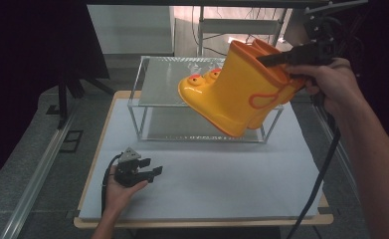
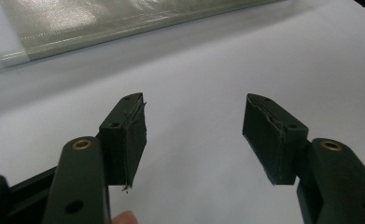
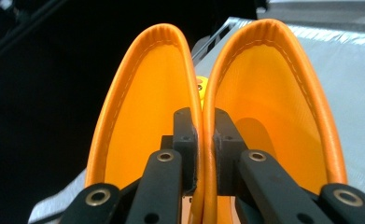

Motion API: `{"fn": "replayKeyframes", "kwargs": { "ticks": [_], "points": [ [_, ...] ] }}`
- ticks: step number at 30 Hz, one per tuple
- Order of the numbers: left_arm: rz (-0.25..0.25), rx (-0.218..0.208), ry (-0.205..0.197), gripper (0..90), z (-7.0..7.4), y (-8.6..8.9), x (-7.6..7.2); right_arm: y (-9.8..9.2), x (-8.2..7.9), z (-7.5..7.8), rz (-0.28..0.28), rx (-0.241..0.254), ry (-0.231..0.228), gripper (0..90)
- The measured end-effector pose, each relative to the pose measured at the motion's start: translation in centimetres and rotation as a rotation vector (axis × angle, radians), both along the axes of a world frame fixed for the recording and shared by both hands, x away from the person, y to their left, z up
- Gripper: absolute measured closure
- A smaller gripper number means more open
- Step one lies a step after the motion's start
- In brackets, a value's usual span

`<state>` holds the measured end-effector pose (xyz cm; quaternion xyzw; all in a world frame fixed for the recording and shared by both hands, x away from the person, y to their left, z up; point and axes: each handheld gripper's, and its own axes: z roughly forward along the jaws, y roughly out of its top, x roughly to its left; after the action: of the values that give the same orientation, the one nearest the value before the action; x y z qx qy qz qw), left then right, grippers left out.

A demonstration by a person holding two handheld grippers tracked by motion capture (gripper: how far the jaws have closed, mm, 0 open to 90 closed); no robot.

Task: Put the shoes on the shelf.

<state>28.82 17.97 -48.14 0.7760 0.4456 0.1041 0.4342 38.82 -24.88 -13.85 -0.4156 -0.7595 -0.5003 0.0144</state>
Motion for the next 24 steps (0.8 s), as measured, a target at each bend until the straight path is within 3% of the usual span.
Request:
{"fn": "replayKeyframes", "kwargs": {
  "ticks": [14, 20, 24],
  "points": [
    [-0.007, 0.005, 0.011, 39.4, -0.4, 0.0, 0.2, 1.0, 9.0, -1.6, -0.145, 0.037, 0.011, 82.9],
    [-0.008, 0.004, 0.01, 39.4, -0.4, 0.1, 0.1, 1.3, 11.3, -2.9, -0.183, 0.023, 0.021, 82.9],
    [-0.006, 0.002, 0.007, 39.4, -0.3, 0.2, 0.1, 1.0, 12.2, -3.8, -0.199, 0.045, 0.038, 82.9]
  ]
}}
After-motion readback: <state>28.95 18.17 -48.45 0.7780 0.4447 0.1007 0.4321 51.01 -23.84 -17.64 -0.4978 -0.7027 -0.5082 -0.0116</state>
